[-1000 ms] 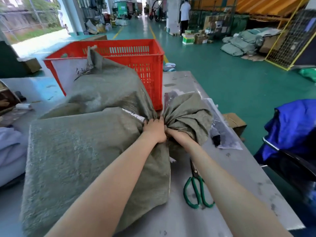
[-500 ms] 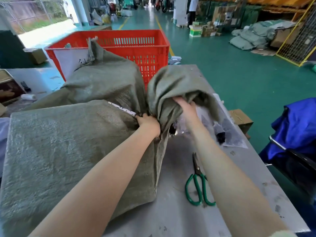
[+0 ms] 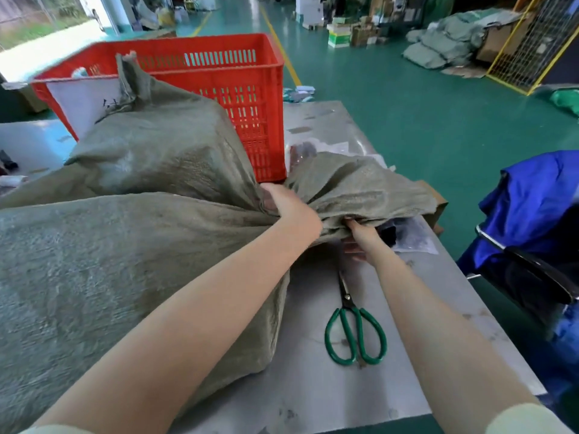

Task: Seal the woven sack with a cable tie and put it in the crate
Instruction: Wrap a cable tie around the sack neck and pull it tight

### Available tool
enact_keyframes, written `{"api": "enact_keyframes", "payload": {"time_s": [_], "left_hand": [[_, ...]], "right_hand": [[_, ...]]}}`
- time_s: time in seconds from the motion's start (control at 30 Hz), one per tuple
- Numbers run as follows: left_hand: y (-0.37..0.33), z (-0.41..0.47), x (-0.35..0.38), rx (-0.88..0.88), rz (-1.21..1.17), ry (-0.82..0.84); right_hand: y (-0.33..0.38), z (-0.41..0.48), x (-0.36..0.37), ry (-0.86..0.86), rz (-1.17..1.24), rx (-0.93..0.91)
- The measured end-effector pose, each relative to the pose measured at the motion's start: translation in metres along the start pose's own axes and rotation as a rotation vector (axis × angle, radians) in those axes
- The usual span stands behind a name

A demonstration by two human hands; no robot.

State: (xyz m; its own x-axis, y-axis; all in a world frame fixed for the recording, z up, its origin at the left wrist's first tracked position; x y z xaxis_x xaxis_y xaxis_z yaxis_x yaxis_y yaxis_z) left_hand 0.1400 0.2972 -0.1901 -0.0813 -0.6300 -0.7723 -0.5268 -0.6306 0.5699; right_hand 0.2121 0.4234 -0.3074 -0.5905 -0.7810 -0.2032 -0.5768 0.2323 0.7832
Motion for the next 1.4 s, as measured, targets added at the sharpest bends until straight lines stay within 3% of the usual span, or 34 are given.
{"api": "enact_keyframes", "payload": {"time_s": [0.1,0.17,0.33,0.47,0.67,0.8,0.93,1.13,1.4], "left_hand": [[-0.038,-0.015,-0.055,0.184,-0.185,-0.325],[-0.065,-0.025,-0.072,0.342,-0.415,-0.426],[-0.123,-0.006,-0.053,0.549,-0.872,-0.144],[-0.156,0.006,-0.044,0.630,-0.835,-0.028],[-0.188,0.032,-0.024,0.589,-0.815,0.028],[-0.198,0.057,-0.018,0.528,-0.807,0.054],[-0.211,0.079,-0.006,0.455,-0.919,0.089],[-0.213,0.086,-0.008,0.407,-1.011,0.036],[-0.212,0.080,-0.004,0.419,-1.053,0.101]], "right_hand": [[-0.001,-0.004,-0.013,0.001,-0.031,0.009],[-0.005,-0.007,-0.024,0.034,-0.079,0.030],[-0.021,-0.013,-0.069,0.075,-0.195,0.025],[-0.027,-0.007,-0.103,-0.104,-0.239,-0.049],[-0.016,0.021,-0.121,-0.324,-0.472,-0.277],[-0.007,0.042,-0.118,-0.293,-0.524,-0.319],[-0.011,0.059,-0.116,-0.255,-0.616,-0.298],[-0.020,0.072,-0.121,-0.264,-0.530,-0.244],[-0.022,0.068,-0.118,-0.306,-0.520,-0.259]]}}
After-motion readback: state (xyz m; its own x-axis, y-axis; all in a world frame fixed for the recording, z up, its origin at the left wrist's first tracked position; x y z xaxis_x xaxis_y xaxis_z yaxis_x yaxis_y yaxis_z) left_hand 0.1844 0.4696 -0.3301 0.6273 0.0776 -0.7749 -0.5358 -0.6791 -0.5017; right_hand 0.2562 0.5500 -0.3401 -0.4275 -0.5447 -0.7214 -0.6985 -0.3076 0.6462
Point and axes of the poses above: each hand's wrist, its own z-axis towards the middle knuckle, its own x-axis out of the palm, y = z × x, the point moved 6 cm from there along z, towards the middle knuckle, and after that the axes turned 4 degrees about x, right-handed, at the moved point
